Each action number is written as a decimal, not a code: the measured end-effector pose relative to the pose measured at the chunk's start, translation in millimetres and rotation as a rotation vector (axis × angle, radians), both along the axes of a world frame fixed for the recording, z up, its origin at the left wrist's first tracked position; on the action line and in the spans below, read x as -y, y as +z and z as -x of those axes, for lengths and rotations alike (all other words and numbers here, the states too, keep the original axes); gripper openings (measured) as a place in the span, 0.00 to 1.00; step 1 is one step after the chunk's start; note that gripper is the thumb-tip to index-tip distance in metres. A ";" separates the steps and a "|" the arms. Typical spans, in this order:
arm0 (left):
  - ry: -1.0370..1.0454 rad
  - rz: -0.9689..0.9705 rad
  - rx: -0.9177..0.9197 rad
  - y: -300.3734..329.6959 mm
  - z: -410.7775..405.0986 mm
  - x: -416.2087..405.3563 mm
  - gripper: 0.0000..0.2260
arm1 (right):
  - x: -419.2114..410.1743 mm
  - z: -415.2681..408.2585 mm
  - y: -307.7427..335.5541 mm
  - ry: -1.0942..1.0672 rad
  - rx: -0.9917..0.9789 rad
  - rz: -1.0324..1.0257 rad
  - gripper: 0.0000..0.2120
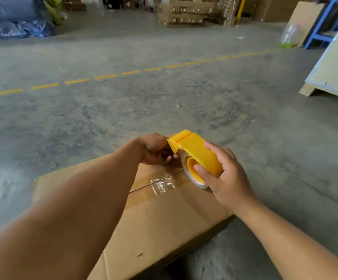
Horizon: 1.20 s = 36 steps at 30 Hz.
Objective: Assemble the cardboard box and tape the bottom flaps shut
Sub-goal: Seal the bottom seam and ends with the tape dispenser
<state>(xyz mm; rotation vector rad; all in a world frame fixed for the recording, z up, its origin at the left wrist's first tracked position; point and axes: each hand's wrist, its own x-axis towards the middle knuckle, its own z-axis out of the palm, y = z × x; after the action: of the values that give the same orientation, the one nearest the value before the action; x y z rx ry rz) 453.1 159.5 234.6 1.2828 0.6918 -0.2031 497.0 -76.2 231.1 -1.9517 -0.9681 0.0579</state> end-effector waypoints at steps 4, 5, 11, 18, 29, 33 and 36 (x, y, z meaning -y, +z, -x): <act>-0.070 -0.215 0.040 3.9 -12.7 -7.6 0.15 | -2.3 5.2 2.3 -0.044 0.004 0.019 0.29; -0.077 -0.259 0.047 5.0 -15.6 -9.2 0.14 | -3.9 6.0 2.9 -0.057 0.011 0.024 0.29; -0.091 -0.551 0.112 6.8 -36.8 -24.3 0.06 | -7.9 4.8 7.2 -0.119 0.059 0.054 0.31; -0.059 -0.850 0.100 8.8 -62.5 -50.5 0.10 | 2.3 -13.8 15.5 -0.120 0.078 0.115 0.29; 0.043 -0.807 -0.006 -22.2 -76.5 -53.4 0.11 | 8.3 -21.0 10.6 -0.061 0.036 0.163 0.32; 0.083 -0.762 -0.008 -27.1 -76.3 -54.8 0.11 | 4.2 -20.7 11.3 -0.051 0.047 0.167 0.31; 0.089 -0.756 0.007 -28.1 -78.9 -52.2 0.12 | 7.2 -30.1 17.3 -0.041 0.076 0.190 0.31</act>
<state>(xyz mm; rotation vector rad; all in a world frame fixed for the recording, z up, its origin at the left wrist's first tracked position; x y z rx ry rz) 532.1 211.7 206.5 1.9618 0.8549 0.1581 527.1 -83.3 248.4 -2.1611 -1.0028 0.0545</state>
